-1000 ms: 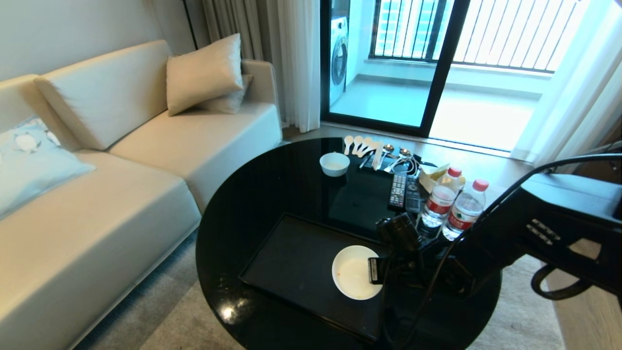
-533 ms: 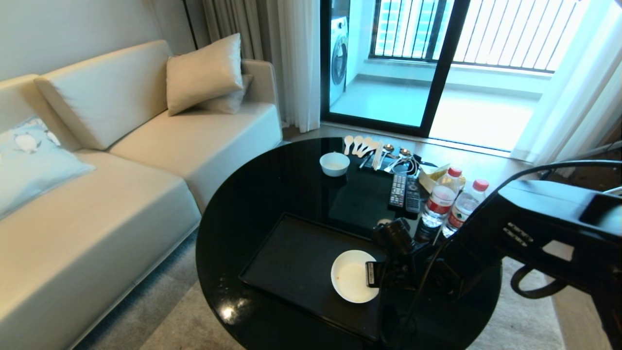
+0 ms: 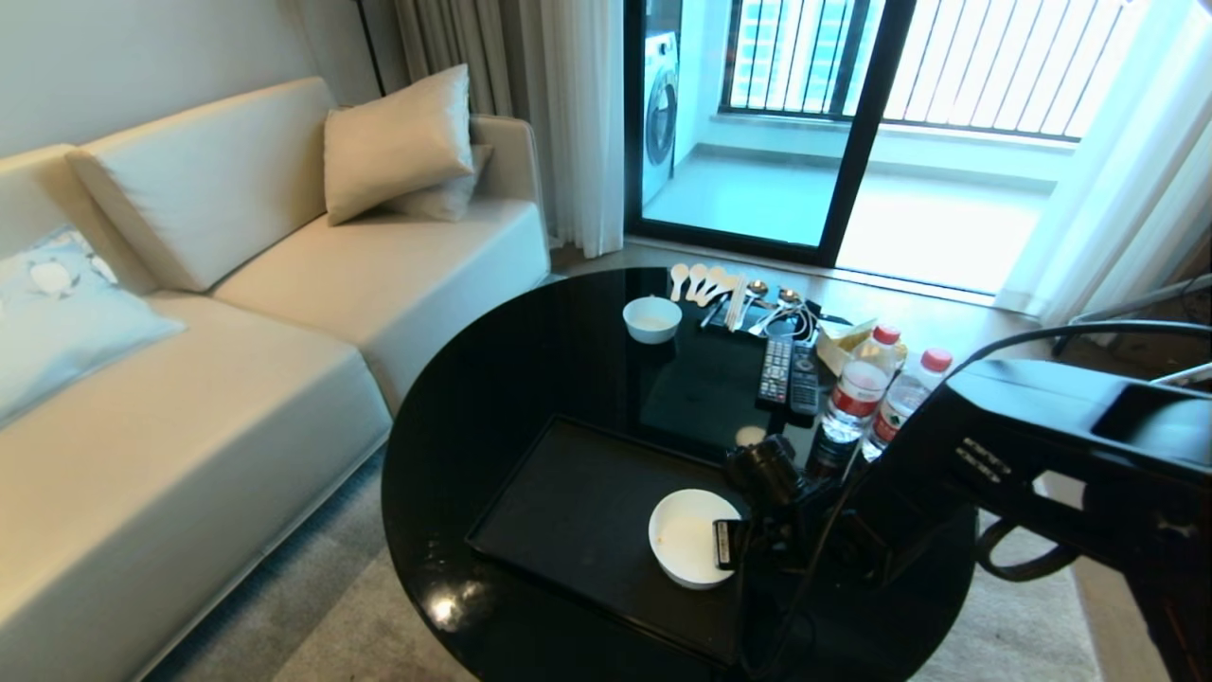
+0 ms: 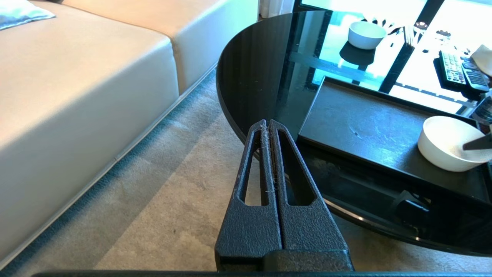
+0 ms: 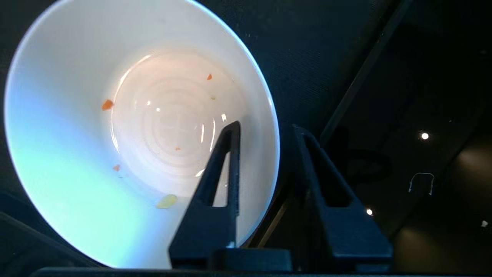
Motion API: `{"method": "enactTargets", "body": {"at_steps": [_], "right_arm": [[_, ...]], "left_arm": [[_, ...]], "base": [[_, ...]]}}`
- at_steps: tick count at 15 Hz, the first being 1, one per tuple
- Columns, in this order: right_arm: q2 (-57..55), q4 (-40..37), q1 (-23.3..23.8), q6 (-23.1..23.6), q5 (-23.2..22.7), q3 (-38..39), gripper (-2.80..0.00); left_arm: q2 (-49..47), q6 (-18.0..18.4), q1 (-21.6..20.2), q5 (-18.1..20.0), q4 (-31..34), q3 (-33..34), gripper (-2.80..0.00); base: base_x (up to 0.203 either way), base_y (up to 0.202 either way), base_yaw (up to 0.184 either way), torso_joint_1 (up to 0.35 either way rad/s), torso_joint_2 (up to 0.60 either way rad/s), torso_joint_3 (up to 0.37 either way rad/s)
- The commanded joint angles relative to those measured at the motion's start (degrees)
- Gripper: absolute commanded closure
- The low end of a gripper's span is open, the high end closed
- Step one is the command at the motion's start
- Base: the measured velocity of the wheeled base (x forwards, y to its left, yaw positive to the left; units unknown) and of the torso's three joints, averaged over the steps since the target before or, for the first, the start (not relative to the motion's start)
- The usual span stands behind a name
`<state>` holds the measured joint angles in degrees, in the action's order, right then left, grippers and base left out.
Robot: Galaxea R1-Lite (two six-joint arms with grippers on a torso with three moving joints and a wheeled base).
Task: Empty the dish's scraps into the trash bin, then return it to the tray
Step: Put the bowl back to the table
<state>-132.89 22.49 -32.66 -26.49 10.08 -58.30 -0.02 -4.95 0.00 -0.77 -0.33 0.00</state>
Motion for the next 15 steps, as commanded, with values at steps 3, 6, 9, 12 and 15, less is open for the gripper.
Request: {"method": "enactTargets", "body": {"at_steps": [3,6,9,12,15], "right_arm": [[2.20,0.52,-0.04,-0.49,0.03,-0.22,-2.80],[4.72,0.07,-0.04,-0.45,0.05,-1.70,-2.80],[8.41,-0.21,-0.04,1.09,0.22,-1.66,-2.80],[13.96,-0.13,0.04,4.80,0.38,-0.92,-2.80],[20.47,0.40,0.88,9.98,0.46,1.45,-2.80]], "left_arm": [[0.02,-0.06,0.00,-0.02,-0.02,0.00,0.00],[0.02,-0.06,0.00,-0.02,-0.02,0.00,0.00],[0.02,-0.06,0.00,-0.02,-0.02,0.00,0.00],[0.02,-0.06,0.00,-0.02,-0.02,0.00,0.00],[0.02,-0.06,0.00,-0.02,-0.02,0.00,0.00]], "base": [[0.000,0.000,0.000,0.000,0.00,0.000],[0.000,0.000,0.000,0.000,0.00,0.000],[0.000,0.000,0.000,0.000,0.00,0.000],[0.000,0.000,0.000,0.000,0.00,0.000],[0.000,0.000,0.000,0.000,0.00,0.000]]}}
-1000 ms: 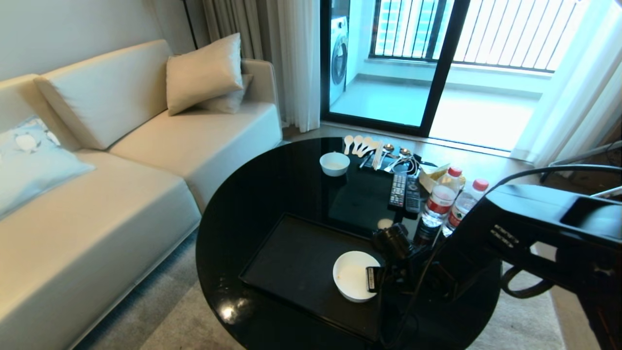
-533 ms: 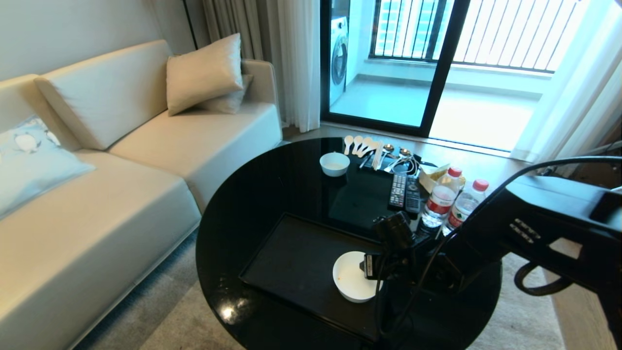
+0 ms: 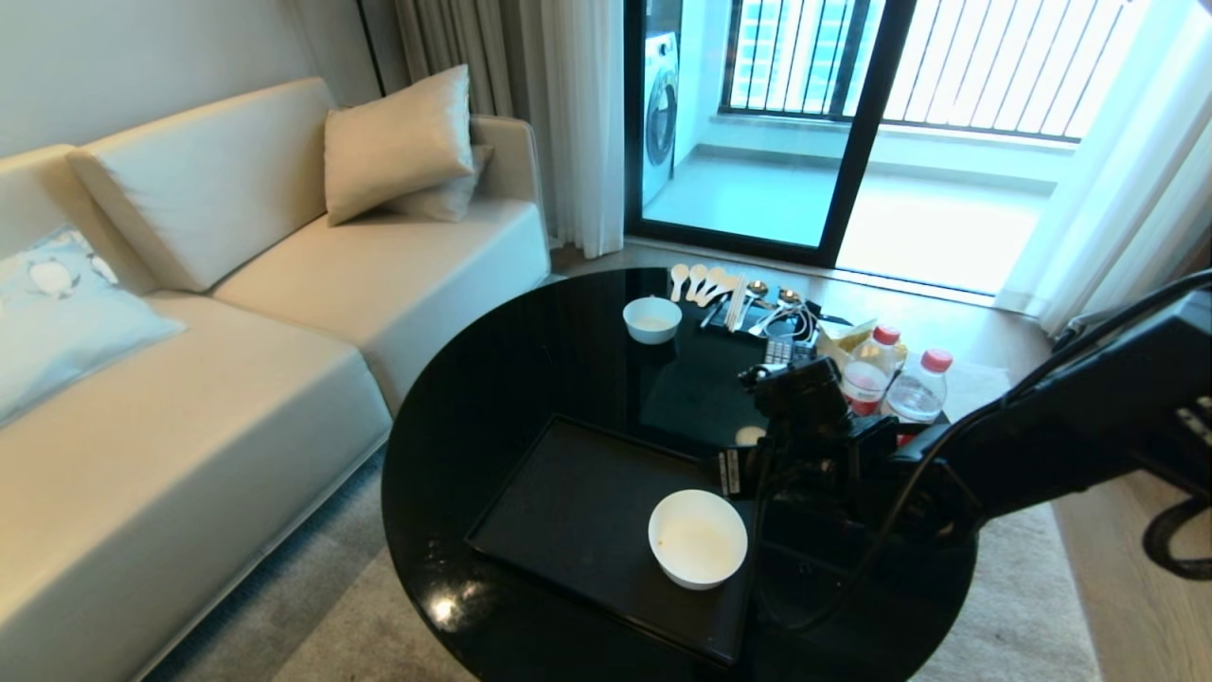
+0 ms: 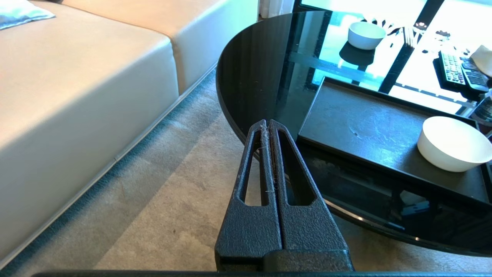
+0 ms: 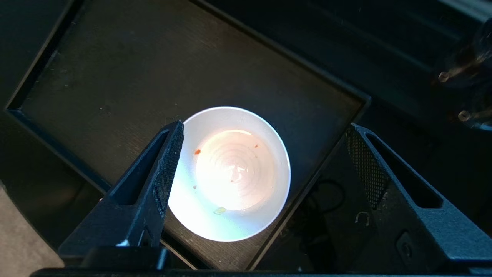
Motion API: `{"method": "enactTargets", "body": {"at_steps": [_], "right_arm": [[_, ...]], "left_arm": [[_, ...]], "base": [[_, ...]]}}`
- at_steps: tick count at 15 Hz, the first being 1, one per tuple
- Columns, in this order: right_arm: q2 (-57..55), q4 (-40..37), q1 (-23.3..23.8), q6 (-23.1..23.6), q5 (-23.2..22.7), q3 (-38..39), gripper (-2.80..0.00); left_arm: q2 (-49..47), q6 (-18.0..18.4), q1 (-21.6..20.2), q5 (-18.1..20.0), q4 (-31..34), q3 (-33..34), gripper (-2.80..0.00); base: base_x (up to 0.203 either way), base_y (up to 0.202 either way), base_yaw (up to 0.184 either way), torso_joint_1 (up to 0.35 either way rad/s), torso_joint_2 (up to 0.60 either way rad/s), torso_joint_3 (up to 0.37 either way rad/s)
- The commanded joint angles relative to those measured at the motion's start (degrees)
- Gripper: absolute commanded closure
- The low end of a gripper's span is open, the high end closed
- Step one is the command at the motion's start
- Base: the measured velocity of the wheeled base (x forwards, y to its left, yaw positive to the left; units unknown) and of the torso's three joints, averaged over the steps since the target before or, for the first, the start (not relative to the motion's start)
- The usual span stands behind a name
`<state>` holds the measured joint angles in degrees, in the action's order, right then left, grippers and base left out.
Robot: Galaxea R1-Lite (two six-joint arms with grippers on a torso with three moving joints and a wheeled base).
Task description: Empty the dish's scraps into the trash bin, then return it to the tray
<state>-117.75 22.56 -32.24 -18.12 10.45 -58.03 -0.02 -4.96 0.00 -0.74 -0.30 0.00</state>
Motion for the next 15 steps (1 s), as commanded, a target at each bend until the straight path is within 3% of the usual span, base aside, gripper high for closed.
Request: {"method": "enactTargets", "body": {"at_steps": [1,2,3,8,11,15], "right_arm": [[7.35,0.68,0.83,3.23,0.10,2.03,-2.80],[9.18,1.02,1.20,4.22,0.10,2.90,-2.80],[10.97,1.30,1.49,4.98,0.10,4.00,0.00],[19.27,4.87,2.15,6.34,0.24,11.74,0.00],[21.79,18.12,5.26,8.12,0.27,19.48,0.00],[22.61,42.41,14.57,16.25,0.13,35.84,0.00]], "left_arm": [[0.02,-0.05,0.00,-0.05,-0.05,0.00,0.00],[0.02,-0.05,0.00,-0.05,-0.05,0.00,0.00],[0.02,-0.05,0.00,-0.05,-0.05,0.00,0.00],[0.02,-0.05,0.00,-0.05,-0.05,0.00,0.00],[0.02,-0.05,0.00,-0.05,-0.05,0.00,0.00],[0.02,-0.05,0.00,-0.05,-0.05,0.00,0.00]], "base": [[0.000,0.000,0.000,0.000,0.00,0.000],[0.000,0.000,0.000,0.000,0.00,0.000],[0.000,0.000,0.000,0.000,0.00,0.000],[0.000,0.000,0.000,0.000,0.00,0.000],[0.000,0.000,0.000,0.000,0.00,0.000],[0.000,0.000,0.000,0.000,0.00,0.000]]}}
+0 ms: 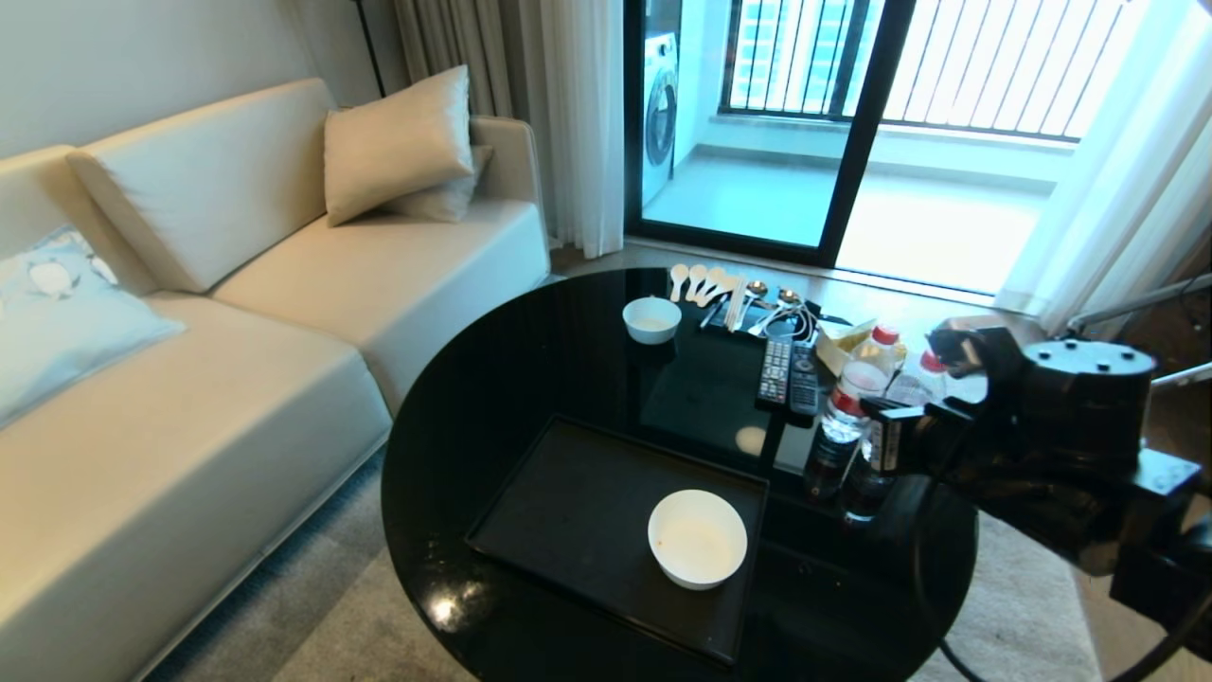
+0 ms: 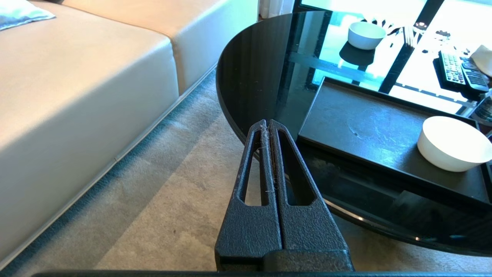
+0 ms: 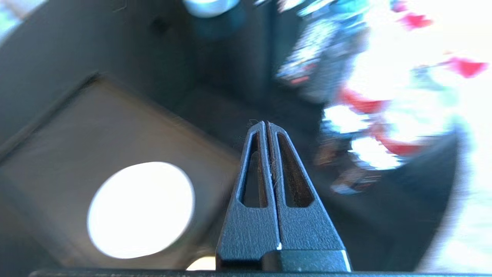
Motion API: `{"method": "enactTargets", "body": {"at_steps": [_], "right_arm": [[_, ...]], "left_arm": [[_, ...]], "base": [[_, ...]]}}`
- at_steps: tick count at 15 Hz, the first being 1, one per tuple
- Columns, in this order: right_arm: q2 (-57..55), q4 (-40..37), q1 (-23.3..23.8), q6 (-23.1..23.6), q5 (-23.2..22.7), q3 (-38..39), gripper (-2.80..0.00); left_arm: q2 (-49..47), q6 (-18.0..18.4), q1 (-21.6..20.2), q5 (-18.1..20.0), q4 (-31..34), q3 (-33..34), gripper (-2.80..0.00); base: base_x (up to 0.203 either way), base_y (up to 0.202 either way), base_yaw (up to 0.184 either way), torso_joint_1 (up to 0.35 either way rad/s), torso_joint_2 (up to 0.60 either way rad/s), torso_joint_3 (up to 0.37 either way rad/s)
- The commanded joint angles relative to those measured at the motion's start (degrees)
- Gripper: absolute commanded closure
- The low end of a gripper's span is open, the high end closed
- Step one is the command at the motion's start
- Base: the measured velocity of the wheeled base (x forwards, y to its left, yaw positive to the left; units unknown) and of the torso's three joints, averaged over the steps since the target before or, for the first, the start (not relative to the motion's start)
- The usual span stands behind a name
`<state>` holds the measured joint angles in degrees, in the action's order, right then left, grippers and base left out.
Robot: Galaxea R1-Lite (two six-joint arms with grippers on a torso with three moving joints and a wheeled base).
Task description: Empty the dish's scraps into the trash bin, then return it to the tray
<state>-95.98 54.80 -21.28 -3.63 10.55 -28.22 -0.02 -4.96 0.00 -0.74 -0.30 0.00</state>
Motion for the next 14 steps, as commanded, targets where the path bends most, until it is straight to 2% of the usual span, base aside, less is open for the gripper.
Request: {"method": "enactTargets", "body": {"at_steps": [1,4,7,9,11,14], "right_arm": [[1.16,15.57,6.16,3.38,0.02,9.88,0.00],[5.06,26.20,12.76,8.57,0.00,21.15,0.00],[14.11,28.78,15.89,12.03,-0.06,27.39,0.00],[22.04,24.07,16.41,12.68,-0.18,27.89,0.00],[30.39,15.95,16.63,12.90,-0.38,28.08,0.00],[47.01,-4.69,16.69,12.86,-0.67,28.17,0.00]], "left_arm": [[0.02,-0.05,0.00,-0.05,-0.05,0.00,0.00],[0.02,-0.05,0.00,-0.05,-0.05,0.00,0.00],[0.02,-0.05,0.00,-0.05,-0.05,0.00,0.00],[0.02,-0.05,0.00,-0.05,-0.05,0.00,0.00],[0.02,-0.05,0.00,-0.05,-0.05,0.00,0.00],[0.02,-0.05,0.00,-0.05,-0.05,0.00,0.00]], "base": [[0.000,0.000,0.000,0.000,0.00,0.000],[0.000,0.000,0.000,0.000,0.00,0.000],[0.000,0.000,0.000,0.000,0.00,0.000],[0.000,0.000,0.000,0.000,0.00,0.000],[0.000,0.000,0.000,0.000,0.00,0.000],[0.000,0.000,0.000,0.000,0.00,0.000]]}}
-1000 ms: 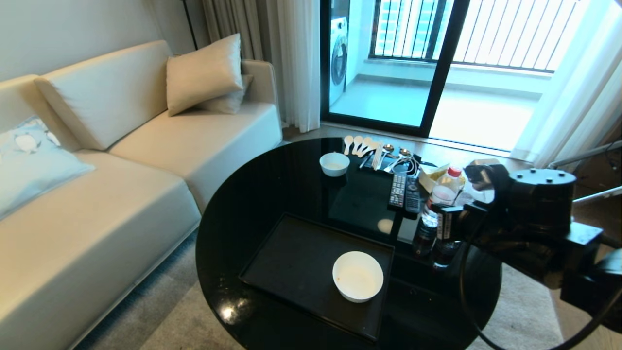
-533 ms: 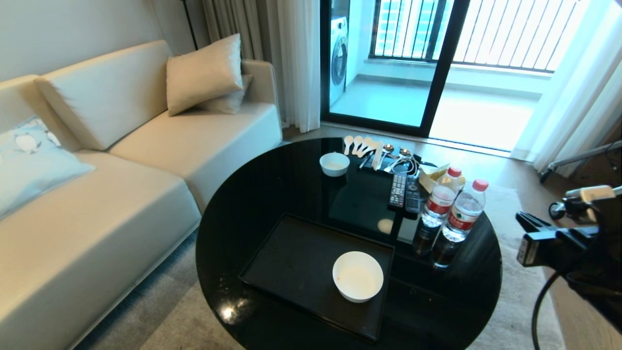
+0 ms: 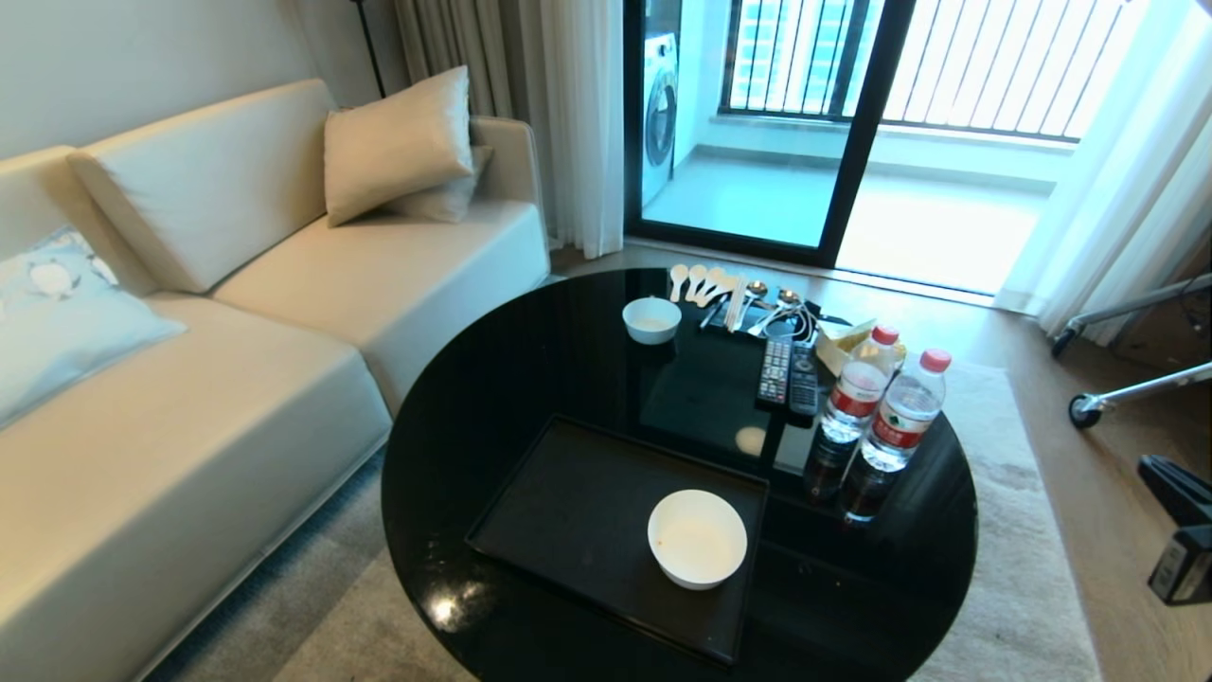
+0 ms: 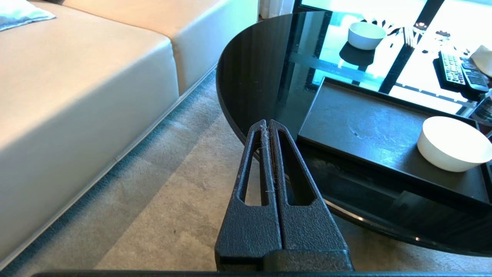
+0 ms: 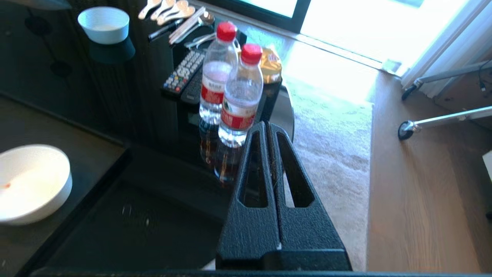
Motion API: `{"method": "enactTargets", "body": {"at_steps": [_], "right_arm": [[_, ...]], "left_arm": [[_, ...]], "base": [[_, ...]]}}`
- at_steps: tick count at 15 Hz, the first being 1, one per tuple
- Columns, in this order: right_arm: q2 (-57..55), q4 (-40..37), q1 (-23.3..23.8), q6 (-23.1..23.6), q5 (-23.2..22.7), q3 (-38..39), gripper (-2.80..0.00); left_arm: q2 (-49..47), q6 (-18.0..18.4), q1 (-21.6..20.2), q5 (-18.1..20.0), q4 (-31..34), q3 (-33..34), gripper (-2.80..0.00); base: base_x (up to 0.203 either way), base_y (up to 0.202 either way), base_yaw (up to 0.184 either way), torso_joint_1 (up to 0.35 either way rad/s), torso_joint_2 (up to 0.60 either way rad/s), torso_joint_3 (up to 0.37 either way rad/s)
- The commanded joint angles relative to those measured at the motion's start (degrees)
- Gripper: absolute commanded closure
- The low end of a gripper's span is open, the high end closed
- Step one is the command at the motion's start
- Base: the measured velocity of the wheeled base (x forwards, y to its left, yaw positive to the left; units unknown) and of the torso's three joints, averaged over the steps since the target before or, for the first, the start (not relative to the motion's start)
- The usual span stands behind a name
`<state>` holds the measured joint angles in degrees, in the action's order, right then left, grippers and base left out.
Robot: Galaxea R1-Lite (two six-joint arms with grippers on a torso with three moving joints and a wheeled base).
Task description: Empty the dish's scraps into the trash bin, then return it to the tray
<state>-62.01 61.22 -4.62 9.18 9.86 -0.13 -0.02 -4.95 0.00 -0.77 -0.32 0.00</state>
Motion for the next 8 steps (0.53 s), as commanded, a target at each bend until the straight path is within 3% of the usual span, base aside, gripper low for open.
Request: {"method": "enactTargets", "body": {"at_steps": [1,5,8], "right_arm": [[19.50,-18.78,0.04,-0.10,-0.02,0.09,0.00],[42.33,-45.63,0.10,-1.23,-1.28,0.09,0.00],[45.93,-53.96,0.16,-2.83,-7.05,0.13,0.00]], "left_arm": [[0.02,-0.06,0.00,-0.02,-0.04,0.00,0.00],[0.02,-0.06,0.00,-0.02,-0.04,0.00,0.00],[0.02,-0.06,0.00,-0.02,-0.04,0.00,0.00]], "base": [[0.000,0.000,0.000,0.000,0.00,0.000],[0.000,0.000,0.000,0.000,0.00,0.000],[0.000,0.000,0.000,0.000,0.00,0.000]]}}
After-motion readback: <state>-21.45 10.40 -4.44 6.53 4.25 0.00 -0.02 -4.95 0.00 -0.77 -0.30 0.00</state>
